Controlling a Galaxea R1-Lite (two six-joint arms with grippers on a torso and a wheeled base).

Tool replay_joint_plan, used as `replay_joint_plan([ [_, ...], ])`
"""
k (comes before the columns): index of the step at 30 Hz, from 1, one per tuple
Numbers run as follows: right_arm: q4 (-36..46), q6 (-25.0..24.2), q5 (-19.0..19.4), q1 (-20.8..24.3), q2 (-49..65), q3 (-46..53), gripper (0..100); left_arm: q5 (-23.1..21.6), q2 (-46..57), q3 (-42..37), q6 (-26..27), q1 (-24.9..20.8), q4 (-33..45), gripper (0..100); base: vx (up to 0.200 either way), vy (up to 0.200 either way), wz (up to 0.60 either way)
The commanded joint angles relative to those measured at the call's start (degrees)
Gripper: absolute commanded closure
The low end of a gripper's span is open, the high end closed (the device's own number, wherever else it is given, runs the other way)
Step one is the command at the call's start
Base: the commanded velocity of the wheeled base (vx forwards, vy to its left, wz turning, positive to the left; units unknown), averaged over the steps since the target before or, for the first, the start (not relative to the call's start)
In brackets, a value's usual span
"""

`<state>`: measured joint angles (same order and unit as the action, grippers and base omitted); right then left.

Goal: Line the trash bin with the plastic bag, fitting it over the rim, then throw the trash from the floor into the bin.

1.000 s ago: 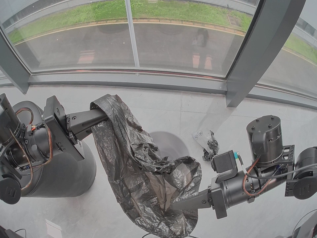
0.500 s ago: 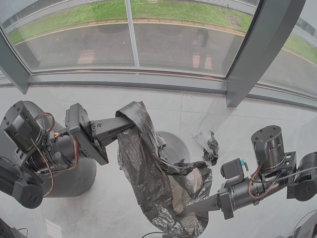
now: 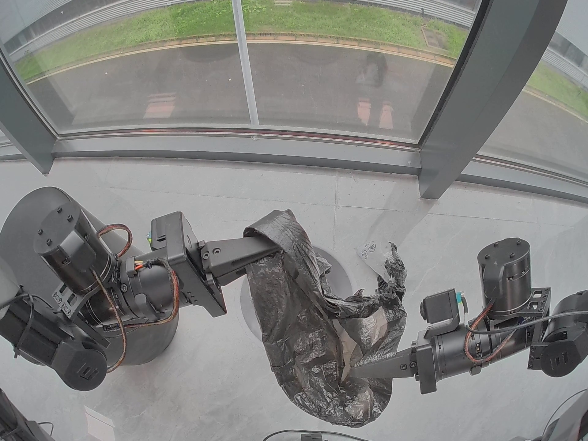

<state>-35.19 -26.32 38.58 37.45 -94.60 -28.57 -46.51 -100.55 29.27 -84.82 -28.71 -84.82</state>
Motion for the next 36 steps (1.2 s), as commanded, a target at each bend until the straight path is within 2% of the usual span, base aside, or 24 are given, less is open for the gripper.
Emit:
replay_joint_plan([
  [1,-0.14,0.13,0.0,-1.06,-2.7,0.1,100,0.01,-4.04,-0.09,-0.08,-0.12,-2.54,100,0.0,0.0,0.0],
  [4,-0.75,0.48,-0.09,-1.33,-4.28,-0.08,100,0.01,-5.27,-0.18,-0.08,-0.12,-3.86,100,0.0,0.0,0.0],
  [9,-9.81,0.39,-0.26,-2.21,-9.82,0.19,100,-0.07,-7.38,0.53,0.27,0.85,-3.95,100,0.0,0.0,0.0],
  [15,-16.75,0.39,-0.44,-2.29,-14.47,-0.43,100,-0.16,-8.52,0.61,0.71,2.08,-3.95,100,0.0,0.0,0.0],
  [27,-22.99,0.48,-1.14,-3.17,-19.13,-4.21,100,-0.16,-9.4,2.11,1.94,4.28,-3.95,100,0.0,0.0,0.0],
  [31,-22.99,0.57,-2.9,-3.17,-19.22,-5.53,100,-0.25,-9.32,3.34,2.03,4.54,-3.95,100,0.0,0.0,0.0],
  [36,-22.99,0.57,-3.08,-3.96,-19.83,-7.2,100,-0.43,-9.84,5.18,2.29,5.42,-3.95,100,0.0,0.0,0.0],
])
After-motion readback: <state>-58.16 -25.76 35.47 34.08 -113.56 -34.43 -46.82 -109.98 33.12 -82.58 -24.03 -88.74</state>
